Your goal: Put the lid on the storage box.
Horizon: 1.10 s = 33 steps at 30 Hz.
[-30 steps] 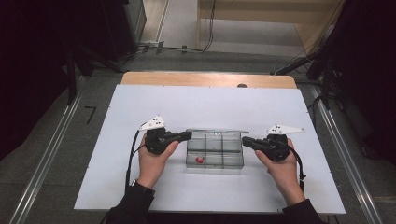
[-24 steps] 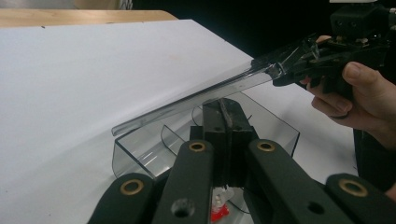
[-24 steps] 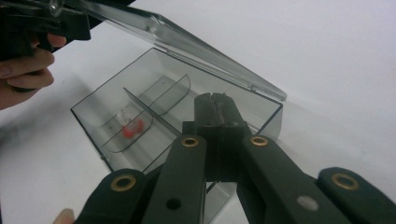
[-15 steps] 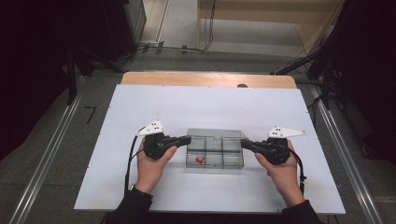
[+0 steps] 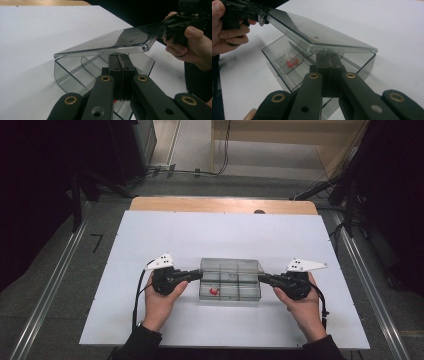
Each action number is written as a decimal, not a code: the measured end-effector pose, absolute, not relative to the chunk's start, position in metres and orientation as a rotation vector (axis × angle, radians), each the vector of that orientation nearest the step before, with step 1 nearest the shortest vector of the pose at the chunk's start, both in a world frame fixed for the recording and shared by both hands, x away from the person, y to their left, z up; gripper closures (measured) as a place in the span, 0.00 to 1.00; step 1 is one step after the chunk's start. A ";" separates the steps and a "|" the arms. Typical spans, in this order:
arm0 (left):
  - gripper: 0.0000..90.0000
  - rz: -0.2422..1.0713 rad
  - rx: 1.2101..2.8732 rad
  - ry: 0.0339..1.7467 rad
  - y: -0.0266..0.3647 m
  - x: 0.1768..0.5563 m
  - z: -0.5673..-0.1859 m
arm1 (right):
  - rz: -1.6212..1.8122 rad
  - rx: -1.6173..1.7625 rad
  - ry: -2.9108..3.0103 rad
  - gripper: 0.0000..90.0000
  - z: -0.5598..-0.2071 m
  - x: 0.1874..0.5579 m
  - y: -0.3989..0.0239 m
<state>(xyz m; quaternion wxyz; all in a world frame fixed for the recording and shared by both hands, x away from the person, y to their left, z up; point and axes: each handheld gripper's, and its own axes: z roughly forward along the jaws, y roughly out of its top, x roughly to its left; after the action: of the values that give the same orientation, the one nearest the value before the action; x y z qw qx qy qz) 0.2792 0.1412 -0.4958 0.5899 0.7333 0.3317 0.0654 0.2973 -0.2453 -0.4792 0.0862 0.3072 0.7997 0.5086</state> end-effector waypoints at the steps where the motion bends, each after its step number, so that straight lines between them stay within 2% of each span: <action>1: 1.00 0.152 1.708 0.773 0.142 0.279 -0.496 | 1.512 0.914 2.387 0.98 -0.480 0.297 -0.245; 33: 1.00 0.101 1.780 0.774 0.148 0.272 -0.511 | 1.448 0.850 2.472 0.98 -0.497 0.289 -0.250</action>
<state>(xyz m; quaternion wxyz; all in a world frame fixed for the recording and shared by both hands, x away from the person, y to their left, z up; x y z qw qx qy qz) 0.2718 0.1477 -0.5112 0.5638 0.7564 0.3288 0.0430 0.2889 -0.2497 -0.4965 0.0764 0.2835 0.8248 0.4831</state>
